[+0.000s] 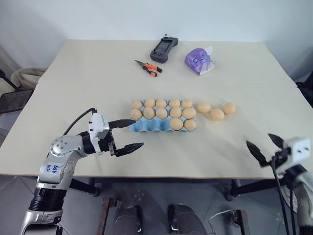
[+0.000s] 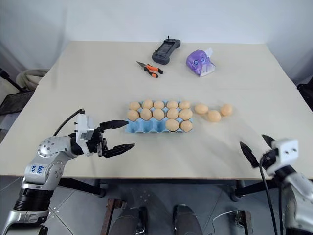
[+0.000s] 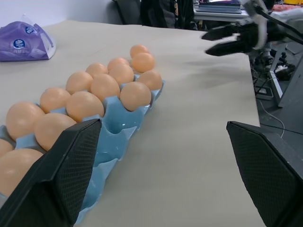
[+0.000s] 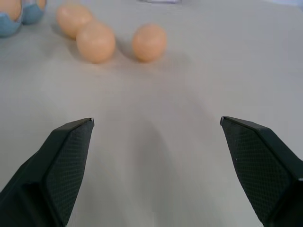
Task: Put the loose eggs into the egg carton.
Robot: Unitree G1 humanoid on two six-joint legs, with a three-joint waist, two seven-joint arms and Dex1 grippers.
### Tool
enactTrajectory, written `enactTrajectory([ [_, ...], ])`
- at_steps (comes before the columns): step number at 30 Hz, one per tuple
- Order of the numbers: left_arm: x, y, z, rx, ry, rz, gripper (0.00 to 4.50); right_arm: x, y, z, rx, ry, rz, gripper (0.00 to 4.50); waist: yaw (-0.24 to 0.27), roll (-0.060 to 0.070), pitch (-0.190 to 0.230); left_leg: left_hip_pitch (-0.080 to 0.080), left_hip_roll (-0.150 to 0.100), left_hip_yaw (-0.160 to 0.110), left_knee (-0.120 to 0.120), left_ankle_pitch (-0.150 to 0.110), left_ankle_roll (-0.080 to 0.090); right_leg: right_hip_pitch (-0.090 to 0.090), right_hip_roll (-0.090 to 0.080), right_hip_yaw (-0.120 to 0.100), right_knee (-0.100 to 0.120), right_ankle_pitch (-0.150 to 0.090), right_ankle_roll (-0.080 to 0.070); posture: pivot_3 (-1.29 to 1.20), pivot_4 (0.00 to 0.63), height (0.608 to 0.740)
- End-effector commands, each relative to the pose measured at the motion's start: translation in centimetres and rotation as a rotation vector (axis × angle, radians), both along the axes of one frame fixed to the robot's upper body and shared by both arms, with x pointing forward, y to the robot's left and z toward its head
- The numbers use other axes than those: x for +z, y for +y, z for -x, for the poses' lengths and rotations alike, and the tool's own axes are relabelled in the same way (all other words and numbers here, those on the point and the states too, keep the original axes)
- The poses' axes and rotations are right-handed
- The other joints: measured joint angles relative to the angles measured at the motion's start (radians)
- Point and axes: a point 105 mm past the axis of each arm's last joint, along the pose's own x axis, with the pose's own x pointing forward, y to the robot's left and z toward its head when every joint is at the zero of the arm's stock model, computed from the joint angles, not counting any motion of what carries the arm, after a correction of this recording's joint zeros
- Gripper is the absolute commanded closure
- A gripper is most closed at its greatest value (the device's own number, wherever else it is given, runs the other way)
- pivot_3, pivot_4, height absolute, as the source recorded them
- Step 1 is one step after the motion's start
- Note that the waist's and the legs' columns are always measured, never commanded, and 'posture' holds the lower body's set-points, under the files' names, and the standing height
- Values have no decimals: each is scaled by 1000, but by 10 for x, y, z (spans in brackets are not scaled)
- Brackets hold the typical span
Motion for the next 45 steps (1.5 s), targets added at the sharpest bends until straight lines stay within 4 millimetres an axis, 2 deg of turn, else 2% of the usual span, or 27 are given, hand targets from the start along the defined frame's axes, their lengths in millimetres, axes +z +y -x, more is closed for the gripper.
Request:
enactTrajectory([
  [1,6,1,3,12,-41,3,0,25,7,-40,-26,36,-6,8,-5,0,0,1,0,0,0,0,-1,0,0,0,1,0,-1,0,150,740],
  [8,4,1,8,33,-43,9,0,63,21,-95,-75,41,-74,8,15,0,0,-4,0,-3,-1,4,-2,-3,0,-4,0,1,-4,0,150,740],
  [10,3,1,10,43,-44,12,0,67,25,-108,-96,61,-80,8,11,1,0,-6,0,-3,-1,4,-1,-4,-1,-4,-1,1,-3,0,150,740],
  [15,3,1,13,58,-48,18,0,60,23,-123,-171,104,-73,8,13,1,0,-6,0,-2,-3,3,0,-4,-1,-5,-5,1,-3,0,150,740],
  [23,3,1,14,62,-49,24,0,29,25,-125,-183,209,-78,8,9,1,0,-6,0,-2,-3,3,0,-4,-1,-4,-5,2,-2,0,150,740],
  [26,3,0,15,59,-50,24,0,30,25,-126,-178,195,-94,606,6,1,0,-6,0,-2,-3,3,0,-4,-1,-4,-4,2,-2,0,150,740],
  [32,3,-2,14,50,-47,26,0,24,27,-124,-160,209,-121,2724,8,1,0,-5,0,-2,-3,3,0,-4,-1,-4,-3,2,-2,0,150,740],
  [33,3,-2,14,49,-46,27,0,22,25,-124,-165,213,-114,2919,8,1,0,-5,0,-2,-3,3,0,-4,-1,-4,-3,2,-2,0,150,740],
  [35,3,-2,14,48,-45,26,0,25,24,-123,-162,201,-116,2919,8,1,0,-5,0,-2,-3,3,0,-4,-1,-4,-3,2,-2,0,150,740],
  [37,3,-1,14,50,-45,26,0,38,27,-123,-121,148,-126,2919,8,1,0,-5,0,-2,-3,3,0,-4,-1,-4,-3,2,-2,0,150,740],
  [39,3,0,15,55,-44,26,0,59,37,-120,-33,69,-138,2919,8,1,1,-5,0,-2,-3,3,0,-4,-1,-4,-3,2,-2,0,150,740],
  [42,2,3,16,62,-40,24,0,92,72,-106,195,-38,-151,2919,7,2,1,-5,0,-2,-3,3,0,-4,0,-4,-2,2,-2,0,150,740],
  [45,1,4,16,62,-37,22,0,98,124,-83,433,-3,-142,2919,6,2,1,-5,1,-2,-4,3,0,-4,0,-4,-2,2,-2,0,150,740],
])
